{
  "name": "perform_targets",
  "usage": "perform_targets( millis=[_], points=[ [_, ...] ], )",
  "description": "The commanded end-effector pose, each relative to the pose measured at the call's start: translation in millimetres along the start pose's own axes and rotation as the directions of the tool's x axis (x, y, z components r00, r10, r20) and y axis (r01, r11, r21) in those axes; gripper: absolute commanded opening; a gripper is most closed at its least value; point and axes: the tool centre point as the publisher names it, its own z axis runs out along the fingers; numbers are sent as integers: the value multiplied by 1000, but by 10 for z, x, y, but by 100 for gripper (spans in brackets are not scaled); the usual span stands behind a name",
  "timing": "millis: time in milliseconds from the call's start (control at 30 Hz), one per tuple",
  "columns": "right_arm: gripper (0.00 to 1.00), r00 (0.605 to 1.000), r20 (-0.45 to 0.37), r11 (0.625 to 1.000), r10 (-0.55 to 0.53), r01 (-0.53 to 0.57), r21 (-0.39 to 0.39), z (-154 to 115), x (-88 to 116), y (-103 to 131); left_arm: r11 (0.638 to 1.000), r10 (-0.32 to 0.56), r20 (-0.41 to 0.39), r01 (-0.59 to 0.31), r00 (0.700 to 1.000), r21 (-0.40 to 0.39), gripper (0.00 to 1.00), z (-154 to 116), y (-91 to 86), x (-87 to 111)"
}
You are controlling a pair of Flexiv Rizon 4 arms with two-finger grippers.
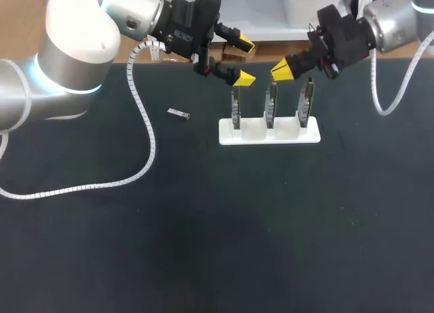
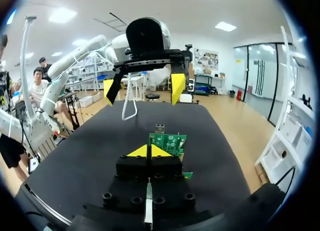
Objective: Pick up the optical module with the left hand, and insert it into the network port with the right hand.
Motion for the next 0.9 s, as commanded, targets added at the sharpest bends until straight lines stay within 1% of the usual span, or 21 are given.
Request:
perform_targets(
  millis=[33,67,133,167,300,433,533,633,700,900],
  points=[
    [0,1000,-23,1000,-19,19,-3,-36,-141,13,1000,-2,-5,2,1000,3,100,6,13,-7],
    [0,999,-26,1000,-18,18,0,-55,-149,10,1000,-2,-5,2,1000,3,100,6,13,-7],
    [41,999,-36,1000,-26,26,4,-82,-187,17,1000,-2,-5,2,1000,3,100,6,13,-7],
    [100,999,-41,1000,-27,27,4,-97,-202,21,1000,-2,-5,2,1000,3,100,6,13,-7],
    [100,997,-69,999,-40,39,-7,-134,-253,64,1000,-2,-5,2,1000,3,100,6,13,-7],
    [100,996,-81,999,-34,35,12,-221,-252,143,1000,-2,-5,2,1000,3,100,6,13,-7],
    [100,995,-99,999,-26,28,26,-320,-239,200,1000,-2,-5,2,1000,3,100,6,13,-7],
    [100,995,-97,998,-12,17,55,-434,-212,256,1000,-2,-5,2,1000,3,100,6,13,-7],
    [100,994,-107,998,-8,14,60,-488,-208,277,1000,-2,-5,2,1000,3,100,6,13,-7],
    [100,991,-133,997,-4,14,80,-675,-248,352,1000,-2,-5,2,1000,3,100,6,13,-7]
  ],
)
